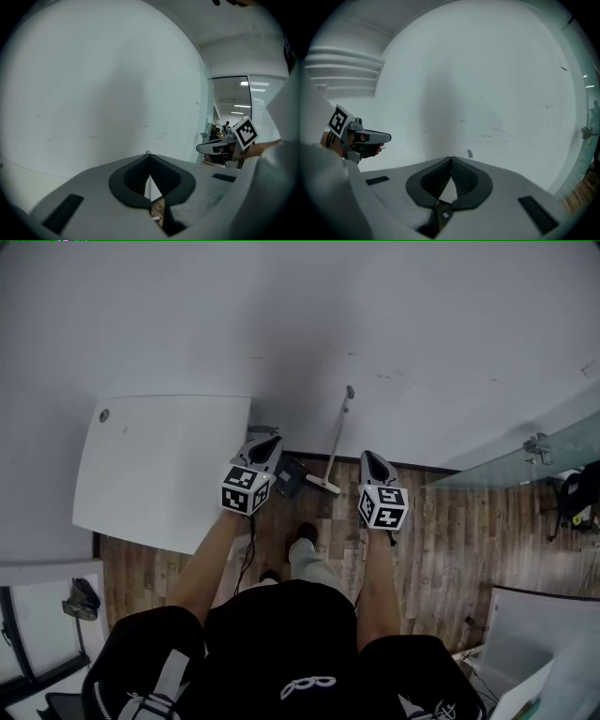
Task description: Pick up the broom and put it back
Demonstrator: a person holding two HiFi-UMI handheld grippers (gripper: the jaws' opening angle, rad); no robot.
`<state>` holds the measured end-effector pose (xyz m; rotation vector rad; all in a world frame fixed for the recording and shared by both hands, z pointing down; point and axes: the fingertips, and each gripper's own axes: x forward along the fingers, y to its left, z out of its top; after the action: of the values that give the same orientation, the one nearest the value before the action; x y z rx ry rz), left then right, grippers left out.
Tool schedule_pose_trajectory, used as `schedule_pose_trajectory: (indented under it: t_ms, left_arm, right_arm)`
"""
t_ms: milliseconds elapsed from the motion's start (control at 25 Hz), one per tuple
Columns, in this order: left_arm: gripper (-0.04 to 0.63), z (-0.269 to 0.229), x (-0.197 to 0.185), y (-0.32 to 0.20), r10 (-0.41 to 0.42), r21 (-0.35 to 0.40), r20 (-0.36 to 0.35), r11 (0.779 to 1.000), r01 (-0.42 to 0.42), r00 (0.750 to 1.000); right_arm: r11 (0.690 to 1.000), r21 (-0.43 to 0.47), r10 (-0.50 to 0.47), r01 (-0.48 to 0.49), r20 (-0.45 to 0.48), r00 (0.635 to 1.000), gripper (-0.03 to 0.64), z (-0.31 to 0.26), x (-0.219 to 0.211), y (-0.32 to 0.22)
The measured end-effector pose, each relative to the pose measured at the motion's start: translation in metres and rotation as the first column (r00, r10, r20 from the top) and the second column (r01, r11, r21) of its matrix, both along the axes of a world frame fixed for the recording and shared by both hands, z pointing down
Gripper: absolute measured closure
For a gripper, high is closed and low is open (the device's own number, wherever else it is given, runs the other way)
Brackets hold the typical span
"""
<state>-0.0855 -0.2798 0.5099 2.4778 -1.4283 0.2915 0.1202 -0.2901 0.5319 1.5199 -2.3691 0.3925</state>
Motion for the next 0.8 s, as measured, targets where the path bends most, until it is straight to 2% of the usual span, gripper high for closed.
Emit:
schedule_pose_trajectory:
  t_ms: [600, 800]
  left_arm:
    - [0.578, 0.030, 0.016, -0.053, 0.008, -0.051, 0.018, 0.999, -0.007, 1.000]
    - [0.578, 0.042, 0.017, -0.062, 0.009, -0.075, 0.027, 0.997, -0.007, 1.000]
  right_arm:
    - [0.997, -0.038, -0.064, 0.063, -0.030, 0.997, 0.592, 0.028, -0.002, -0.077]
    - [0.995, -0.021, -0.096, 0.095, -0.074, 0.993, 0.592, 0.039, -0.007, -0.093]
